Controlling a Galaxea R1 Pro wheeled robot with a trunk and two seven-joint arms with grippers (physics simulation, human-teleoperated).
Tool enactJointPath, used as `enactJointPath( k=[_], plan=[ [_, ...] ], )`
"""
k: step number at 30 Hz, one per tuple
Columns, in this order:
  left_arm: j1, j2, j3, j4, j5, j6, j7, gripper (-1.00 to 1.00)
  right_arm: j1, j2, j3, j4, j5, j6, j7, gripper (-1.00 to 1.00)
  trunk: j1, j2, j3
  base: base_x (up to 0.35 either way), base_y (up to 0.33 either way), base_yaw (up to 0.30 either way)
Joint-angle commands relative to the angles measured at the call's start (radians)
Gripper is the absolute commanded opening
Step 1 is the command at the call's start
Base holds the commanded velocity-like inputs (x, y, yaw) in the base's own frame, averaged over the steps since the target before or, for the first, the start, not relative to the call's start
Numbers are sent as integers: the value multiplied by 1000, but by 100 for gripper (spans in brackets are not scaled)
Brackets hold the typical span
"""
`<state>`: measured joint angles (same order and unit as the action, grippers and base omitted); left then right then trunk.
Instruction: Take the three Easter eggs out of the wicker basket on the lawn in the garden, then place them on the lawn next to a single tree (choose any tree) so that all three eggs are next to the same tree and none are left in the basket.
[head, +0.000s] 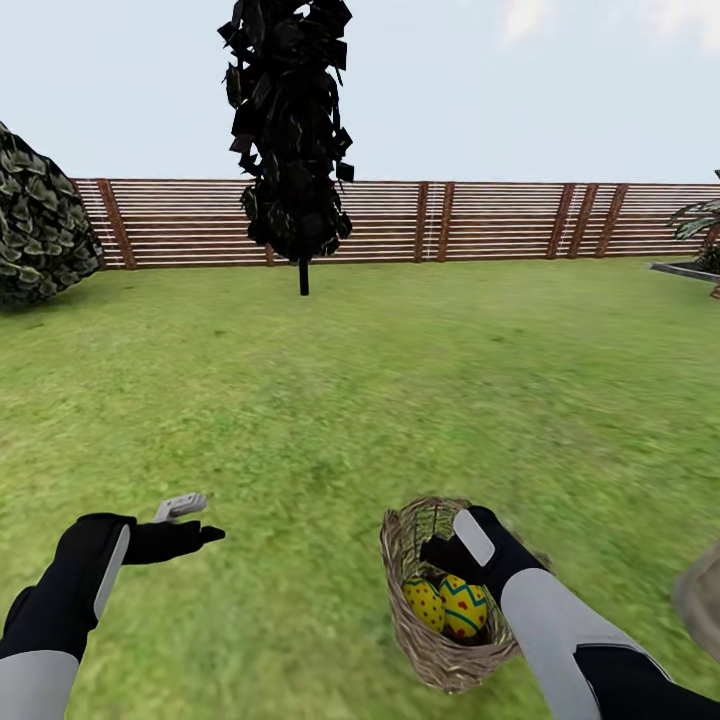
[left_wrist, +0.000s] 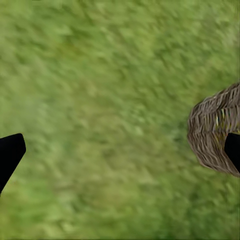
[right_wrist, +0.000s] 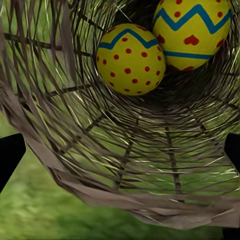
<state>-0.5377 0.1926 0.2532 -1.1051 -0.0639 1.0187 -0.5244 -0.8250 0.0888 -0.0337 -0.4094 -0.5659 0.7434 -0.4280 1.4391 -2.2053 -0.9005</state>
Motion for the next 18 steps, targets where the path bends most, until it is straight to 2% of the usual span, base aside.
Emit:
enactJointPath(
  k=[1,3,7,12,18],
  plan=[
    [-1,0,1,-2,-7,4,-7,100,0,1,-3,-2,-8,1,-9,100,4,-8,-4,0,0,0],
    [-1,-1,1,-4,-7,4,-8,100,0,1,-3,-2,-8,0,-9,100,11,-22,-10,0,0,0],
    [-1,-2,1,-7,-7,4,-8,100,0,0,-3,-1,-8,-2,-9,100,11,-22,-10,0,0,0],
    [-1,-2,1,-7,-7,4,-8,100,0,0,-3,-2,-8,-2,-9,100,31,-57,-26,0,0,0],
    [-1,-2,1,-7,-7,4,-8,100,0,-1,-3,-2,-8,-5,-9,100,31,-57,-26,0,0,0]
  ],
)
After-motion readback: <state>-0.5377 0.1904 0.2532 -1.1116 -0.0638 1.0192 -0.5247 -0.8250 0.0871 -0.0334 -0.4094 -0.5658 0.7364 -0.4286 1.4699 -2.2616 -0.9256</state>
